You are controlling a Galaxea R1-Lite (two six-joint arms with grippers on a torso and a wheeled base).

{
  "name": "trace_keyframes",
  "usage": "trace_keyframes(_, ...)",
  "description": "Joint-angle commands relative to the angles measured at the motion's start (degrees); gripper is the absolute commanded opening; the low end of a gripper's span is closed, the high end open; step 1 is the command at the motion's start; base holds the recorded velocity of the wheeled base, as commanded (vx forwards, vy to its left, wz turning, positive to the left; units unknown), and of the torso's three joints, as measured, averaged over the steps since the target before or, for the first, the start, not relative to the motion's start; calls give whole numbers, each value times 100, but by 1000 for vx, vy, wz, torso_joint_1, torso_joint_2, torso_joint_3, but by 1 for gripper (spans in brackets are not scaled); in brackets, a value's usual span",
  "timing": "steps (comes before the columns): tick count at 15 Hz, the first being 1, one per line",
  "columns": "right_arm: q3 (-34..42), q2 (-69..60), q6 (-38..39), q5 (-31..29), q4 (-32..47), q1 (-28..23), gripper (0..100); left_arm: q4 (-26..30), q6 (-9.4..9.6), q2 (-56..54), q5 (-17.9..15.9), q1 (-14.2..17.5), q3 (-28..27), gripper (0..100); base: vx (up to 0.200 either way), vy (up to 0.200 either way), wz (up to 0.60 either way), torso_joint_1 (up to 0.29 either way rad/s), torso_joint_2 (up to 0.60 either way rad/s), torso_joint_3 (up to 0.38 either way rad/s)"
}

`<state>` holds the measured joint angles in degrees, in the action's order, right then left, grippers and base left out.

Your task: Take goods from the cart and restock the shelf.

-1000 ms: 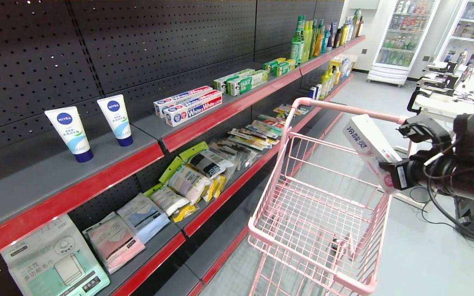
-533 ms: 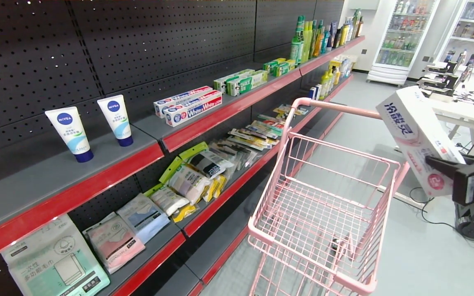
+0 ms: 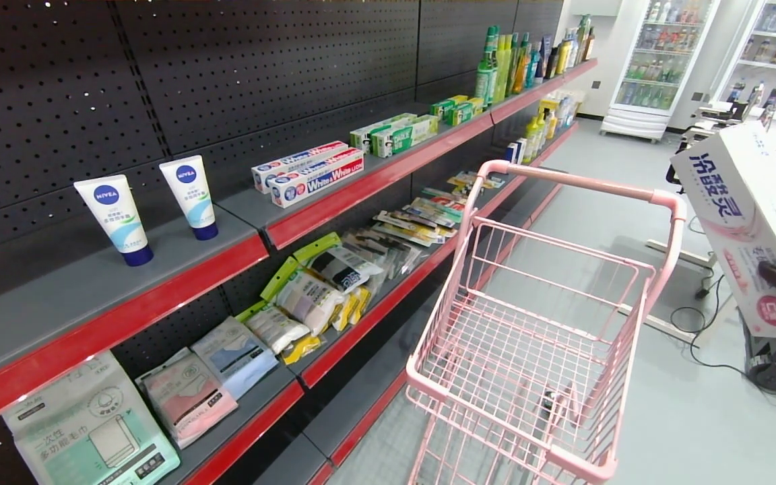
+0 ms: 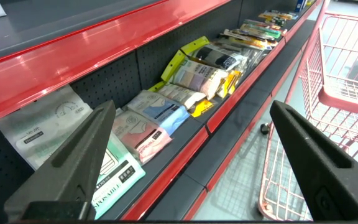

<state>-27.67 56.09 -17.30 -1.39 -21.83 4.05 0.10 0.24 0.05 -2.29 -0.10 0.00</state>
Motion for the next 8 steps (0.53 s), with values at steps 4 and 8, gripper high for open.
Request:
trace_keyframes(4,333,-441,-98,-142,4,0,0,-1,2,4,1,1,0,100,0,0,0,0,0,0)
trace_keyframes(8,333,-371,-116,-142,4,0,0,-1,11,4,1,1,0,100,0,0,0,14,-27,-16)
